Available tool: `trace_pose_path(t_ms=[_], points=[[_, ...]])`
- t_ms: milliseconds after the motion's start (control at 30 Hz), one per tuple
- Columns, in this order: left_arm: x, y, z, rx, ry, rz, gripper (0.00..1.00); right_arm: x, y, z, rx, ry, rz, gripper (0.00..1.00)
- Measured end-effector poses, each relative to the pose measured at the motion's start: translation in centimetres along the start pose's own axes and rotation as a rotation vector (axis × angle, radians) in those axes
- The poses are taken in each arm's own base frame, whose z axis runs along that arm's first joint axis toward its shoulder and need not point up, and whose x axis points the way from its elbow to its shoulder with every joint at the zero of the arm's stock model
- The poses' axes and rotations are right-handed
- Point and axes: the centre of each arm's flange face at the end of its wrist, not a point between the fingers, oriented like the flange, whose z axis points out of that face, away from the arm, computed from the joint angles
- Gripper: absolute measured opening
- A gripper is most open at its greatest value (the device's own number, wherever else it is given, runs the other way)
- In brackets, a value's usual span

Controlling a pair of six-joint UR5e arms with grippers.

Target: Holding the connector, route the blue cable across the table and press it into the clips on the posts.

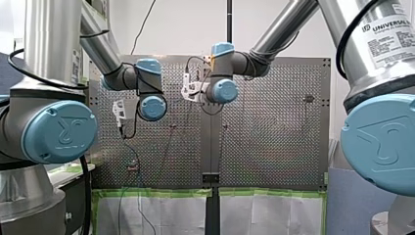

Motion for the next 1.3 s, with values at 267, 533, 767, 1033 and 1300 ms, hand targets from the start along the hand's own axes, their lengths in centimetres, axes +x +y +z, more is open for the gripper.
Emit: trace_pose_path(t_ms=[267, 533, 767, 1033, 1300], points=[[-2.3, 0.0, -0.8, 0.031, 0.0, -0.002, 0.0, 0.7, -0.6, 1.6, 0.008, -0.008, 0.009, 0.0], [-4.0, -0.1, -1.3, 0.073, 0.016, 0.034, 0.0, 2.9, -1.8, 2.8, 0.023, -0.001, 0.019, 0.0], [-3.6, -0.4, 0.1, 0.058, 0.051, 0.063, 0.0, 5.1, -3.2, 3.6, 0.044, 0.028, 0.029, 0.0], [-5.6, -0.6, 3.1, 0.021, 0.03, 0.046, 0.0, 8.1, -4.2, 4.9, 0.058, 0.078, 0.042, 0.0], [-8.1, -0.7, 6.8, 0.014, -0.015, 0.01, 0.0, 8.8, -4.2, 6.7, 0.065, 0.072, 0.06, 0.0]])
